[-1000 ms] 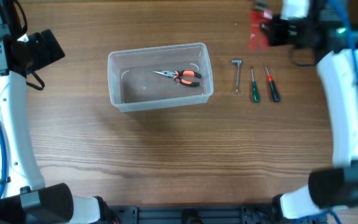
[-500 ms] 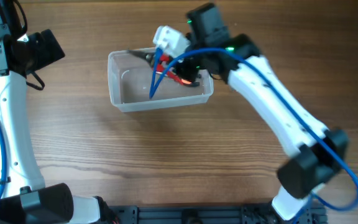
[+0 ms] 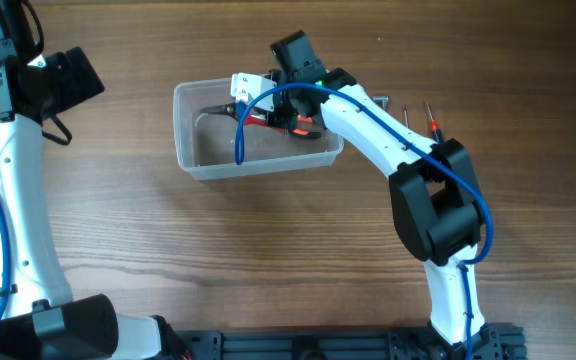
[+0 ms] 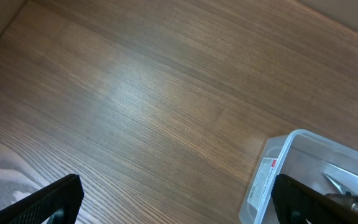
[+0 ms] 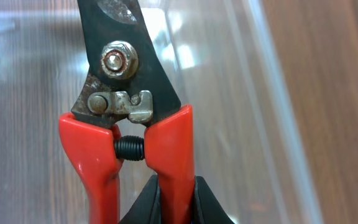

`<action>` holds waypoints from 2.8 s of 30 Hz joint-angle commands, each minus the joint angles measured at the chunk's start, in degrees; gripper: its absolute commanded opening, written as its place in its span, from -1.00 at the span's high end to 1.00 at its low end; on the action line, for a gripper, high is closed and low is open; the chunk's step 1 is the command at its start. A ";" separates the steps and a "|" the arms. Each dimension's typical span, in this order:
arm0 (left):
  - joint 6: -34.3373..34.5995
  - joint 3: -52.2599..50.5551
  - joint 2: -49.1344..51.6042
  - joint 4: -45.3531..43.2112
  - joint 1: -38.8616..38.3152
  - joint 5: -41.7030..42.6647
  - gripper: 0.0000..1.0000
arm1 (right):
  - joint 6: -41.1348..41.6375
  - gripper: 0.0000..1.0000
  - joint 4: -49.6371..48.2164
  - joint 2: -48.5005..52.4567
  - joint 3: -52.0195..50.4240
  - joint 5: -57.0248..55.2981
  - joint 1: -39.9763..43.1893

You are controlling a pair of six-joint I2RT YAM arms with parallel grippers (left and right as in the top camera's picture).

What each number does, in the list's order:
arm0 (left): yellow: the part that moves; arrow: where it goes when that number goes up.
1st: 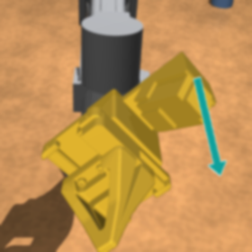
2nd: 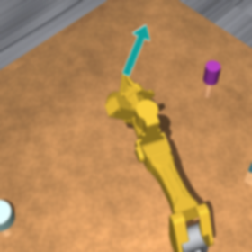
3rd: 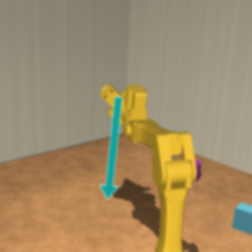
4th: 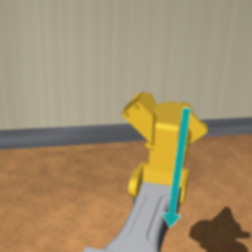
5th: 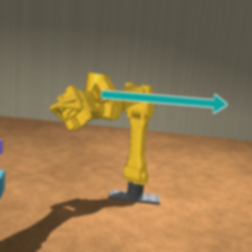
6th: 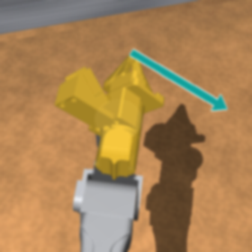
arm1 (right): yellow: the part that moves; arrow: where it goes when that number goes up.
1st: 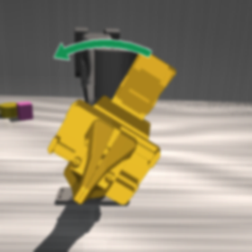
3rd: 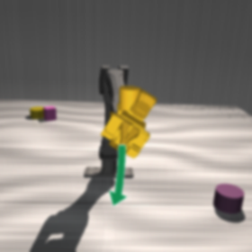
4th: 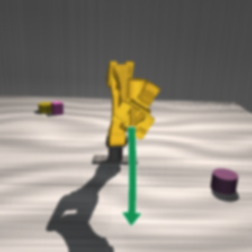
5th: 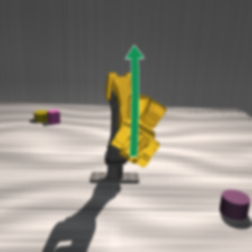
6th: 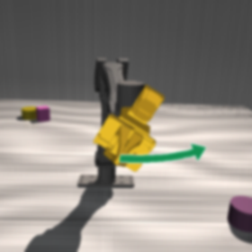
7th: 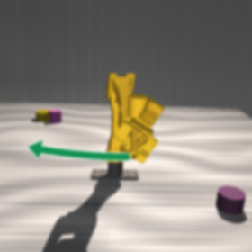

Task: Pack container
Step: 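Carry the shears into the container and open the right gripper, then move the right gripper to the red-handled screwdriver and grasp it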

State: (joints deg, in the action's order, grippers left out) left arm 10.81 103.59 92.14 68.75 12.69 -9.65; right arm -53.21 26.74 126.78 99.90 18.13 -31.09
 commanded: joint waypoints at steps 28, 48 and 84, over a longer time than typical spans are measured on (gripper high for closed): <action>-0.07 0.02 0.22 -0.17 0.24 -0.70 -0.99 | 14.38 0.28 -4.22 -3.28 0.61 -4.87 -1.68; -0.04 0.02 0.22 -0.17 0.24 -0.70 -1.00 | 58.25 -0.33 32.61 -24.81 -0.94 -11.67 31.39; -0.04 0.02 0.22 -0.17 0.24 -0.70 -1.00 | 44.35 0.30 34.12 0.35 -7.04 -12.35 38.05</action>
State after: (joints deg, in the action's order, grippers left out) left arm 10.81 103.57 92.14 68.75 12.69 -9.67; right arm -8.40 61.14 126.13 93.12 6.37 7.01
